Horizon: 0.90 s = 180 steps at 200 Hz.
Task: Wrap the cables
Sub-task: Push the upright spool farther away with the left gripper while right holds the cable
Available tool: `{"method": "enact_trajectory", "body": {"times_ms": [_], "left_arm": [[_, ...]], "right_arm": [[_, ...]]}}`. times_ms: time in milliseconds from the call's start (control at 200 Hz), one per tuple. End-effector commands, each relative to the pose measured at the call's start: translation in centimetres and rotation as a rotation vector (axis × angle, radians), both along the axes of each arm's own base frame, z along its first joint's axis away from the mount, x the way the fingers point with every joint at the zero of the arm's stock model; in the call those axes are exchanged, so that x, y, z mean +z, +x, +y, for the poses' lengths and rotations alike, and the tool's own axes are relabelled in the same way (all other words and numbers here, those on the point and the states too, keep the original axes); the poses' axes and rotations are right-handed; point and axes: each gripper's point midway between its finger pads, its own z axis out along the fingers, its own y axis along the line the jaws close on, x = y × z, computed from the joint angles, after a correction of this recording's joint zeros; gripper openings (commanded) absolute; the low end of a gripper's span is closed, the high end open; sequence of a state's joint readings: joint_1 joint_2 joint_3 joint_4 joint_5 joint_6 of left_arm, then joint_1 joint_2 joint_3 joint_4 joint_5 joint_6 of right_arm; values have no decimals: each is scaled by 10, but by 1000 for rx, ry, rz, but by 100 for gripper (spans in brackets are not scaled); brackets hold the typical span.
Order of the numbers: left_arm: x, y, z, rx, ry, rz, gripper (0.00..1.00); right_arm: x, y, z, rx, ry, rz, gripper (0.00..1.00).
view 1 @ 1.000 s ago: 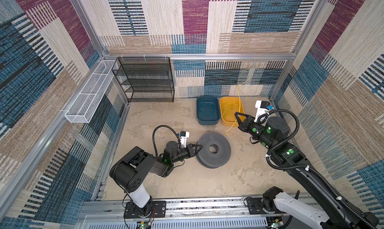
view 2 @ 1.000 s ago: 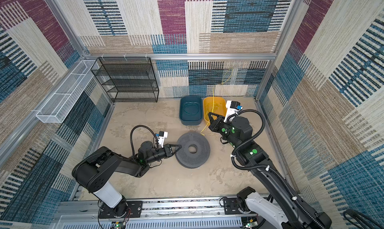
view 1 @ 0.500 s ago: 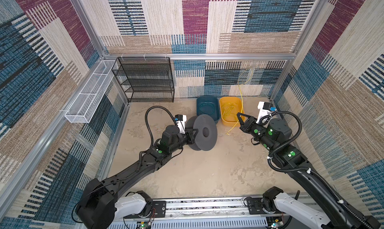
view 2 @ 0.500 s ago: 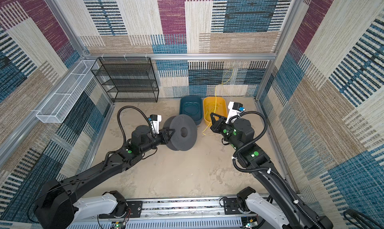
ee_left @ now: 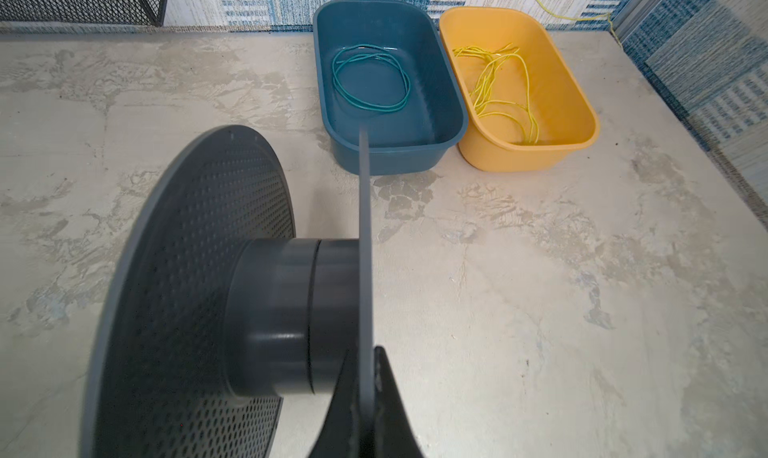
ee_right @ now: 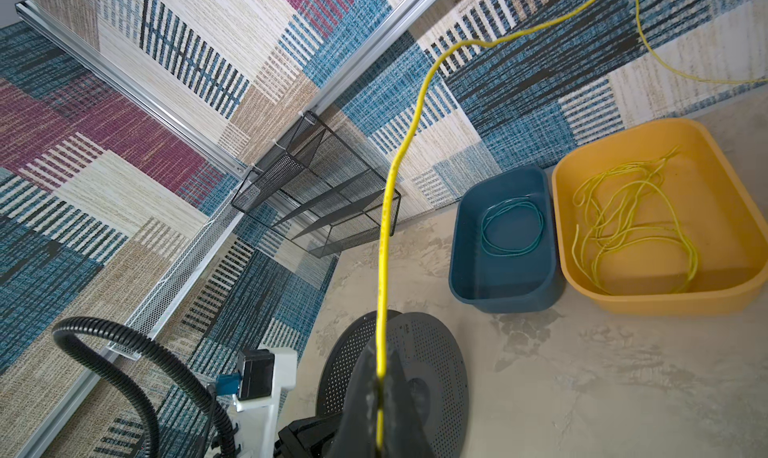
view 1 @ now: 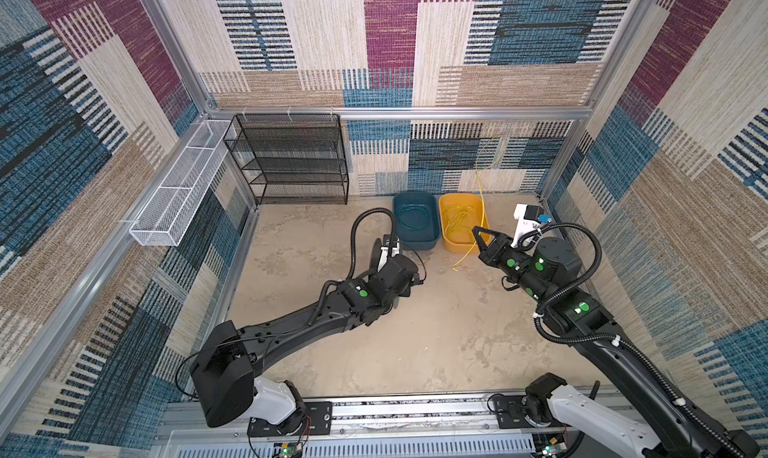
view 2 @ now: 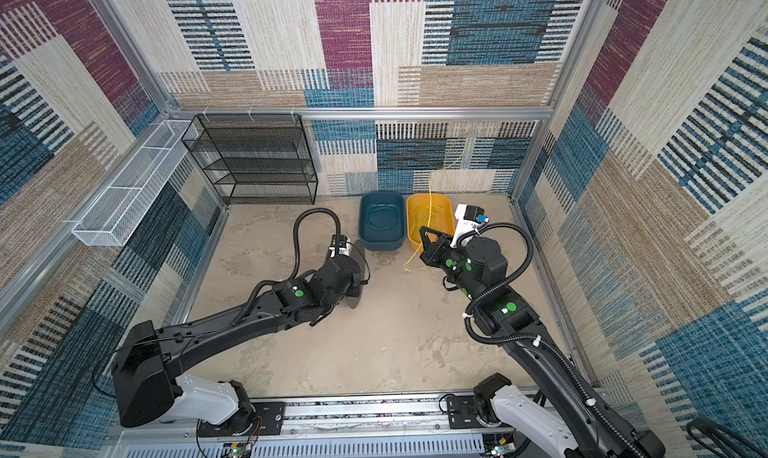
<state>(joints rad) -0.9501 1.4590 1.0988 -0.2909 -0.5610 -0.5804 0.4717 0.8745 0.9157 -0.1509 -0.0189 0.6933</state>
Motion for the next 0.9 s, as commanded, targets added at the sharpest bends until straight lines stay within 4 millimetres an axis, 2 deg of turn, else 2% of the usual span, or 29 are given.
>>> {"method": "enact_trajectory", "body": {"times_ms": [0, 180, 421, 586, 896], "left_arm": [[10, 8, 1, 87, -6, -62, 0], [1, 6, -11, 106, 8, -51, 0], [-24, 3, -14, 115, 11, 1, 0], [-23, 2, -16, 105, 10, 7, 0], [-18, 0, -18, 88, -8, 7, 11]], "right_arm": [[8, -1, -1, -2, 21, -29, 0], [5, 0, 0, 3, 24, -24, 0], [8, -2, -1, -1, 19, -30, 0], [6, -2, -1, -2, 22, -24, 0], [6, -1, 0, 1, 27, -25, 0]]}}
